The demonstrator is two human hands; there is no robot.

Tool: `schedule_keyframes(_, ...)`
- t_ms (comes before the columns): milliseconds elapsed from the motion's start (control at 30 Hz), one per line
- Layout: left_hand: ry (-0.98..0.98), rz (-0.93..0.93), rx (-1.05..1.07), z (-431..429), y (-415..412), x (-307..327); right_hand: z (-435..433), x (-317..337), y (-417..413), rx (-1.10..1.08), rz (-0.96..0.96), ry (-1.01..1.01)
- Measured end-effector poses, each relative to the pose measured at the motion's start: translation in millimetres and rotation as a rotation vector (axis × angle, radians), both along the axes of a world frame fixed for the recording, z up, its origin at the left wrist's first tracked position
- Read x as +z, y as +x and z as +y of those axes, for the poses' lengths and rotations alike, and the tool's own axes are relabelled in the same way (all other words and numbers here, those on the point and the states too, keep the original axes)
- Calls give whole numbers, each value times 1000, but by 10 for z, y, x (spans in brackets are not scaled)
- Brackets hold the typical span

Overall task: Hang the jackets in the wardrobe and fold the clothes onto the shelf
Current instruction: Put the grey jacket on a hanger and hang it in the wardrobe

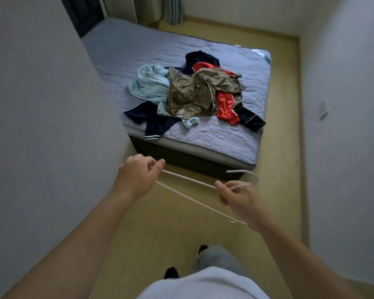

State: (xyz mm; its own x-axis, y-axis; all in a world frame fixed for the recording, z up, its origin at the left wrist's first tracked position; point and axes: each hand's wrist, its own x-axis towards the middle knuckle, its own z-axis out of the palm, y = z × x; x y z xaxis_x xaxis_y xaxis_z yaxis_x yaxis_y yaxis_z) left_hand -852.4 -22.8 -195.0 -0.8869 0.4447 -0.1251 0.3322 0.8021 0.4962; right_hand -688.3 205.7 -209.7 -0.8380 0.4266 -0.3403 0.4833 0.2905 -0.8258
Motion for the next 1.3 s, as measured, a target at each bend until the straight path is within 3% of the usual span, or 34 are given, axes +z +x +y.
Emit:
schedule_keyframes(267,133,-49,13,1623,-1569,-540,1210,-364,-1185,-37,-138,-102)
schedule_keyframes(500,146,-200,224,2383,-2843,-800,1745,-489,-2255,-46,-207,-85)
schedule_keyframes(600,128,-357,356,2550,-3506,-1072,1894,-659,-2809,-117,-223,-129)
schedule_keyframes(767,170,-683,510,2875,-4592,-1892,2056,-1171,-3708,-279,-247,-195)
schedule_keyframes(900,8,-858,537,3134,-5350,-2668,2012,-1572,-4337,-331,-214,-215)
schedule_keyframes(1133,-19,-930,597,3633,-6388,-3753,2029,-2273,-5255,-435,-289,-214)
schedule_keyframes(1300,138,-1057,868,3837,-6796,-4400,2060,-2779,-5616,-454,-348,-210)
